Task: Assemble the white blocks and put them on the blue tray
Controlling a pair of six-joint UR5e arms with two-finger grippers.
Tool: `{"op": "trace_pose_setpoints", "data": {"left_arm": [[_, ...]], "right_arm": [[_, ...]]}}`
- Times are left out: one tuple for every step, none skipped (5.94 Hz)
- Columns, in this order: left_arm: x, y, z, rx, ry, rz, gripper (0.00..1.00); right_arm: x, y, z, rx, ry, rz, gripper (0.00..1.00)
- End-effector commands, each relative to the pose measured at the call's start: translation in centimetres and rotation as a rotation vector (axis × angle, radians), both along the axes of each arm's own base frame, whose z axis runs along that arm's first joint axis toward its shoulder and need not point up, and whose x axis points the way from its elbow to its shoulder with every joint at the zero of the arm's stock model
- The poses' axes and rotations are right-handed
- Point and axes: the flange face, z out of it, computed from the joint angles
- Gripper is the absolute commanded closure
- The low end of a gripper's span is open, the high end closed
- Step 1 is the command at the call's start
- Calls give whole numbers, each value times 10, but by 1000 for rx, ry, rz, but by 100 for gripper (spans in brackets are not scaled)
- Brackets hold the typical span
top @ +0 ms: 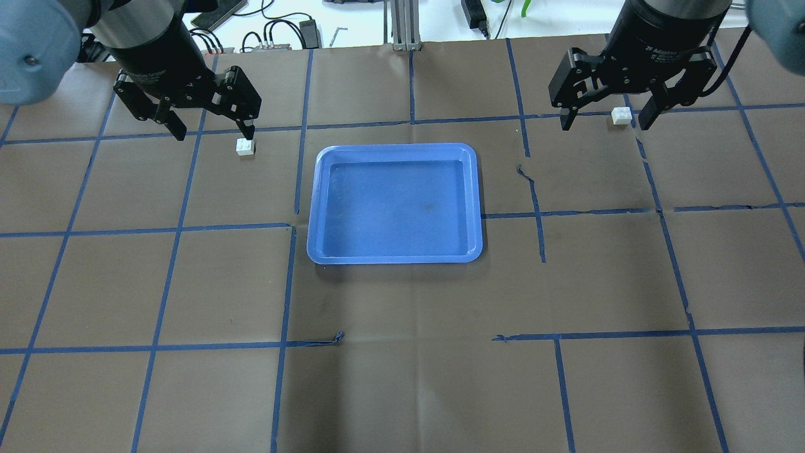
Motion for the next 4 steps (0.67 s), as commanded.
{"op": "trace_pose_setpoints", "data": {"left_arm": [[2,4,3,-3,-3,3,1],[8,8,13,-22,-17,3,1],[55,-3,-2,4,-51,29,1],[121,-19,-19,35,-32,15,1]], "right_arm": [[0,0,0,0,-2,0,0],[0,0,0,0,0,0,0],[0,0,0,0,-2,0,0],[0,-1,-1,2,-3,0,0]]}}
